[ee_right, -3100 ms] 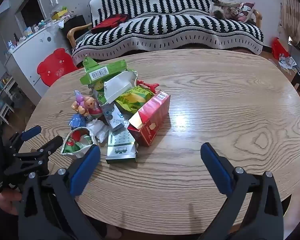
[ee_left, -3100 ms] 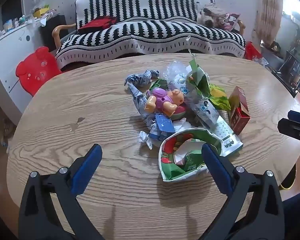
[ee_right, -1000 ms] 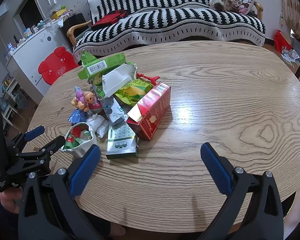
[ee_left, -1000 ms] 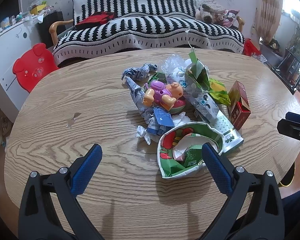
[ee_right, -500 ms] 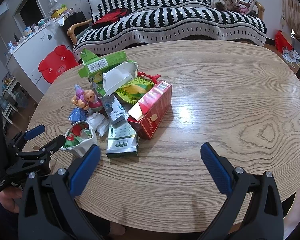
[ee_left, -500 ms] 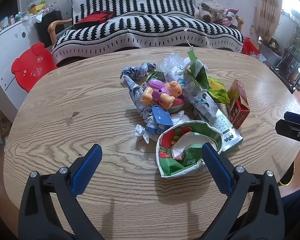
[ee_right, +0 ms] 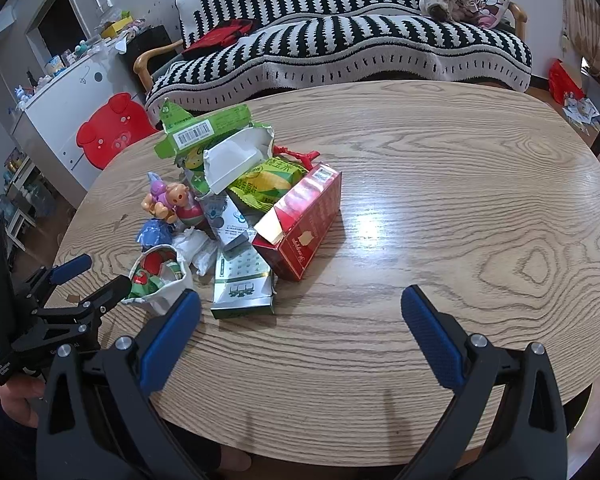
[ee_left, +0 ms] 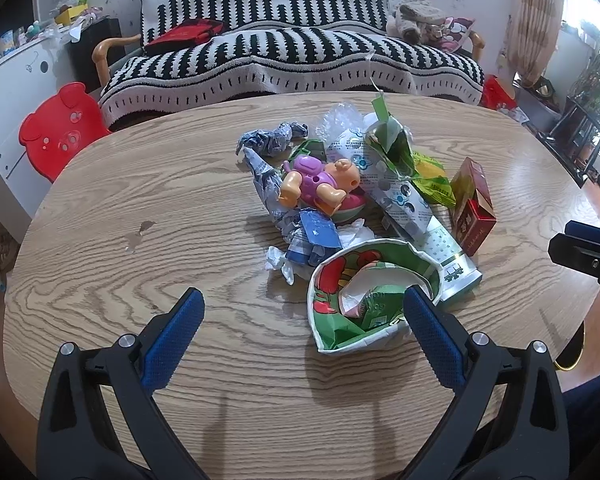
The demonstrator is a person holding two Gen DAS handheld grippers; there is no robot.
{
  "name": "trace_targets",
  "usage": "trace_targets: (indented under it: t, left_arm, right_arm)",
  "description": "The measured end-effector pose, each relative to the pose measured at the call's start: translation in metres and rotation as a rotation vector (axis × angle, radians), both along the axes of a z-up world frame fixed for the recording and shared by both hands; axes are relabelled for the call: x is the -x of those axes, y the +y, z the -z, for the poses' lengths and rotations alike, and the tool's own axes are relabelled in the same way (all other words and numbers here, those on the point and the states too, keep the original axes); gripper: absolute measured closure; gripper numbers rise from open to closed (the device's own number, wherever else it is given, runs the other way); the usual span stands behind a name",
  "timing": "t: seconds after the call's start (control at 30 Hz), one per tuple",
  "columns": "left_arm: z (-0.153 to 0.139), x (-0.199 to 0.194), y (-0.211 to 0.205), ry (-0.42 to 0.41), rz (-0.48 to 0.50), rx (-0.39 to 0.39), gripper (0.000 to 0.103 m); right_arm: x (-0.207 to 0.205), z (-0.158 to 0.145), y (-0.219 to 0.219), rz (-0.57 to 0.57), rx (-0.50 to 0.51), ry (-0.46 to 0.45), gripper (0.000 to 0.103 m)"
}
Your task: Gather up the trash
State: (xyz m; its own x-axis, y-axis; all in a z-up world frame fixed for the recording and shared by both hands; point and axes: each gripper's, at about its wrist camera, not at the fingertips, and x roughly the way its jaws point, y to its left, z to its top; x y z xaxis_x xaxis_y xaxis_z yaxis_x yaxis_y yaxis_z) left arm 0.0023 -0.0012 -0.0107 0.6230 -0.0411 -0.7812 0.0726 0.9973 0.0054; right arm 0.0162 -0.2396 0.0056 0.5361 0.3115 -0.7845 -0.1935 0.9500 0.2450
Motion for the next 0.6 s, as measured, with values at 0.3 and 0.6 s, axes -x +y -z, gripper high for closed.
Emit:
trace_targets:
  t: [0.3,0.6]
  left_arm:
    - [0.0,0.001,0.0,0.007,0.014,0.012,0.006]
    - [0.01,0.0,-0.008,0.054,0.061,0.052,0.006]
  right_arm:
    - [-0.003,-0.002,0.0,0.002,-0.006,0.003,0.006]
    - [-0.031,0.003,0.006,0.027,-0.041,0.04,0.006]
